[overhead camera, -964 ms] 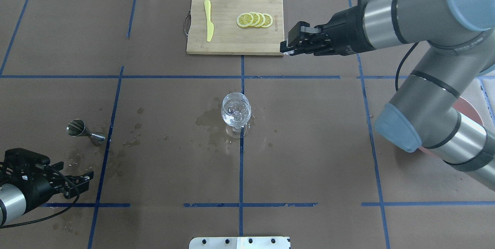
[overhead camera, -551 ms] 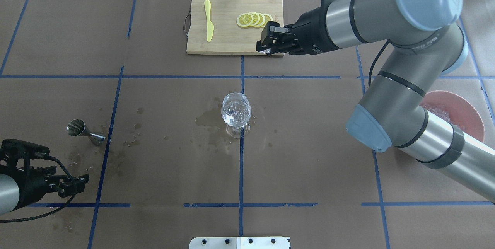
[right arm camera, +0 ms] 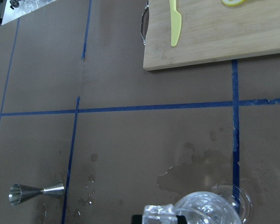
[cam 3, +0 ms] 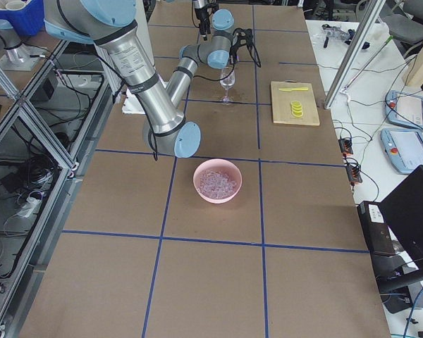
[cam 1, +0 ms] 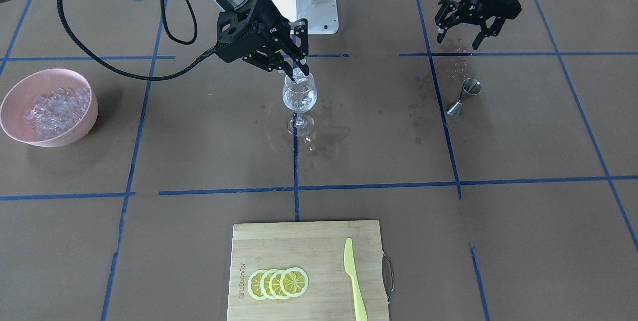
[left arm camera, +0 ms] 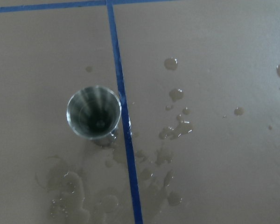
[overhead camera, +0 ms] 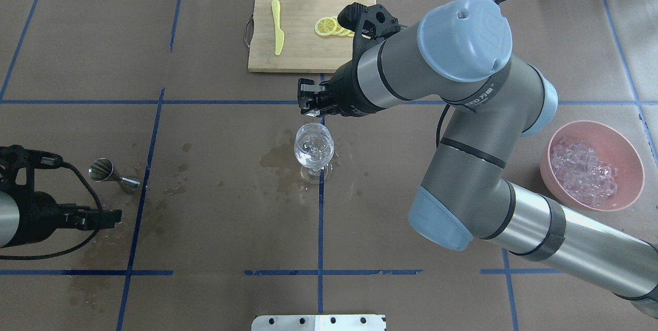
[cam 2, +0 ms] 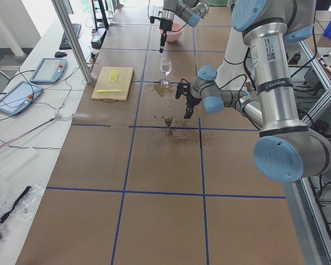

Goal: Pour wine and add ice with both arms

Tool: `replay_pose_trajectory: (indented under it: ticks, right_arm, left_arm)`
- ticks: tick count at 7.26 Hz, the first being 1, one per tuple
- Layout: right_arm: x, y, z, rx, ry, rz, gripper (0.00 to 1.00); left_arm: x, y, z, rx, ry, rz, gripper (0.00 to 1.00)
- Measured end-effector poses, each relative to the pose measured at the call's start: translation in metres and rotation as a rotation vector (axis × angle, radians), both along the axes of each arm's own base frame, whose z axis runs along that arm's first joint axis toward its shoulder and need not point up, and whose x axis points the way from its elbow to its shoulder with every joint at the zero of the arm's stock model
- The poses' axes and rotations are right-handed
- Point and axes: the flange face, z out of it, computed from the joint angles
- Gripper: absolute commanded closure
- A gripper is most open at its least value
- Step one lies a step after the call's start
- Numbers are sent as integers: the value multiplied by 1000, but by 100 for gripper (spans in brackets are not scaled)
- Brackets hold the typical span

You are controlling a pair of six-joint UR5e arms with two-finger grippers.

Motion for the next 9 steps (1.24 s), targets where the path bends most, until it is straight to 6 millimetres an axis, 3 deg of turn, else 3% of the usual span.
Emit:
replay_pose_trajectory:
  ticks: [4,5,6,7,9]
  right_arm:
    - [-9,8,9,-69,69,-59,100]
    - [-10,9,9,-70,70,-61,73]
    - [-11,9,8,-71,69,-61,17]
    - [-11,9,6,-73,64,-57,0]
    - [-11,9,2,-77,59,-50,0]
  left_arm:
    - [-1,-18,-40,-25,-1,-17,0]
    - [-3,-19,-42,-26,0,-20,0]
    - [-4,-20,-43,-25,0,-20,0]
    - [-5,-21,-43,-24,0,-23,0]
    - [-7,-23,-43,-23,-1,-28,0]
